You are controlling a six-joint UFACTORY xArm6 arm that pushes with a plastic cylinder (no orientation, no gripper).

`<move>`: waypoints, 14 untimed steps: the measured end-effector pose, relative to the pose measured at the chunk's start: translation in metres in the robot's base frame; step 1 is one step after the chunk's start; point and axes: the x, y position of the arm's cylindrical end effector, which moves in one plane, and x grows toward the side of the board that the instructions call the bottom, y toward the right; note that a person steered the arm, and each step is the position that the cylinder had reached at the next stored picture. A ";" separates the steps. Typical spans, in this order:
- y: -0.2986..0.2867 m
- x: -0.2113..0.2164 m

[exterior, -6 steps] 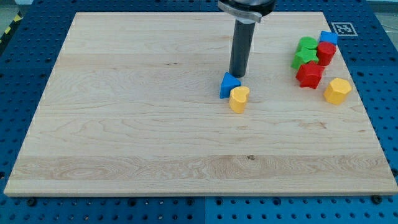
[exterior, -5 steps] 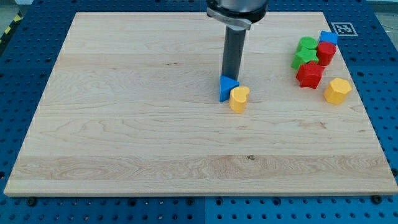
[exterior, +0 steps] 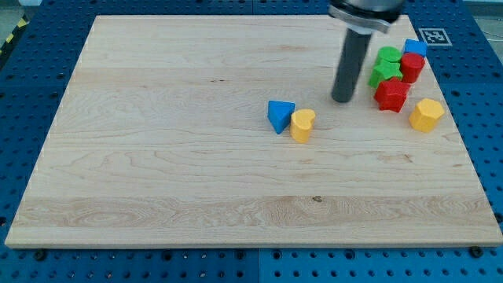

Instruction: Place the yellow hexagon below the yellow heart

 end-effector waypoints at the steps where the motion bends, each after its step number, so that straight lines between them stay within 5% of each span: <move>1: 0.019 0.056; 3: 0.135 0.079; 4: 0.157 0.040; 5: 0.150 0.011; 7: 0.059 0.048; 9: 0.062 0.040; 11: 0.034 0.113; 14: -0.010 0.116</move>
